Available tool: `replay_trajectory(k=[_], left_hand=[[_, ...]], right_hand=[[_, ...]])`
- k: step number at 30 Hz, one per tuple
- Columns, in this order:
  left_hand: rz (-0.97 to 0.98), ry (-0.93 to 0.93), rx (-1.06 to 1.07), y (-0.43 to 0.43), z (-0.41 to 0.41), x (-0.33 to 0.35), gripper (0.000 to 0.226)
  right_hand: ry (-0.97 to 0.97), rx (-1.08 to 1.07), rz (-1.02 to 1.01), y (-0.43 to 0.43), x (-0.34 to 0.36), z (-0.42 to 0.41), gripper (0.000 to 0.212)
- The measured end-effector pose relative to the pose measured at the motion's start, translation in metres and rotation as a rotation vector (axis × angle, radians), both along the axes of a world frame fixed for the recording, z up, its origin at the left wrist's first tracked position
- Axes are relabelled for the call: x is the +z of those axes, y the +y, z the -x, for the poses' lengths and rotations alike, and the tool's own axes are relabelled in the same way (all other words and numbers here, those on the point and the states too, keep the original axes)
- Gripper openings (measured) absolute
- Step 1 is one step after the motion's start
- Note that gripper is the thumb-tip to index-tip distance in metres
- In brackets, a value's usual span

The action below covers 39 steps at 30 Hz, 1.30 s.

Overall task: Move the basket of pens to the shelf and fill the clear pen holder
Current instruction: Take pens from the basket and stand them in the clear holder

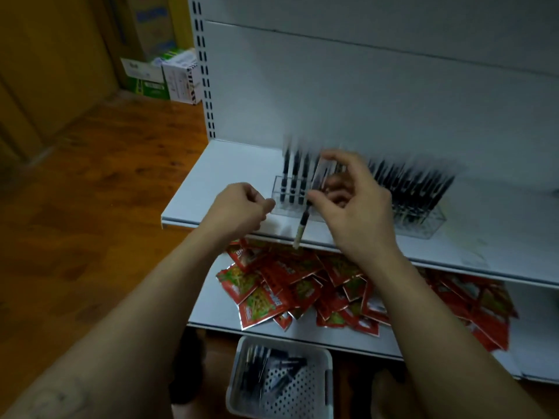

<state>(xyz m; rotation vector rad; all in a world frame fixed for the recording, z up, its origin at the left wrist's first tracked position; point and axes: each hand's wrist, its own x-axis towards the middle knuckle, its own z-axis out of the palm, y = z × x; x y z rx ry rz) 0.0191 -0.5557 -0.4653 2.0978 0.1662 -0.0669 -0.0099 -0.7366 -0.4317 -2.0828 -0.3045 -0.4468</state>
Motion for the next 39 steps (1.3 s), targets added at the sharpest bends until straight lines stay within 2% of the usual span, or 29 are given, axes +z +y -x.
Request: replay_trajectory(k=[6,10,13,18,21,25,31,33,36,39], left_hand=[[-0.023,0.029,0.062,-0.004,-0.044,-0.006,0.033],[-0.054,0.143,0.036,-0.008,-0.066,-0.005,0.032],[-0.032,0.22,0.015,-0.003,-0.072,-0.006,0.033],[-0.035,0.208,0.015,0.0,-0.069,-0.009,0.036],[-0.046,0.18,0.035,-0.001,-0.065,-0.011,0.041],[-0.058,0.084,0.059,-0.004,-0.055,-0.015,0.042],[-0.005,0.022,0.082,-0.004,-0.035,-0.01,0.036],[0.017,0.01,0.075,-0.002,-0.021,-0.009,0.034],[0.013,0.012,0.05,-0.001,0.005,-0.011,0.03],[-0.05,0.041,-0.032,-0.006,0.033,-0.016,0.028]], right_hand=[[-0.22,-0.053,-0.046,0.023,0.011,-0.047,0.042],[-0.272,-0.05,-0.006,0.034,0.014,-0.067,0.042],[-0.232,-0.039,0.015,0.037,0.007,-0.07,0.043],[-0.213,-0.067,-0.039,0.034,0.003,-0.065,0.042],[-0.152,-0.034,0.043,0.036,-0.004,-0.061,0.04],[-0.008,0.025,0.255,0.034,-0.011,-0.056,0.054],[0.107,0.044,0.305,0.018,-0.013,-0.033,0.074],[0.123,0.045,0.268,0.015,-0.016,-0.019,0.069],[0.102,0.031,0.238,0.009,-0.019,0.002,0.043],[0.227,0.062,0.334,0.008,-0.03,0.02,0.024]])
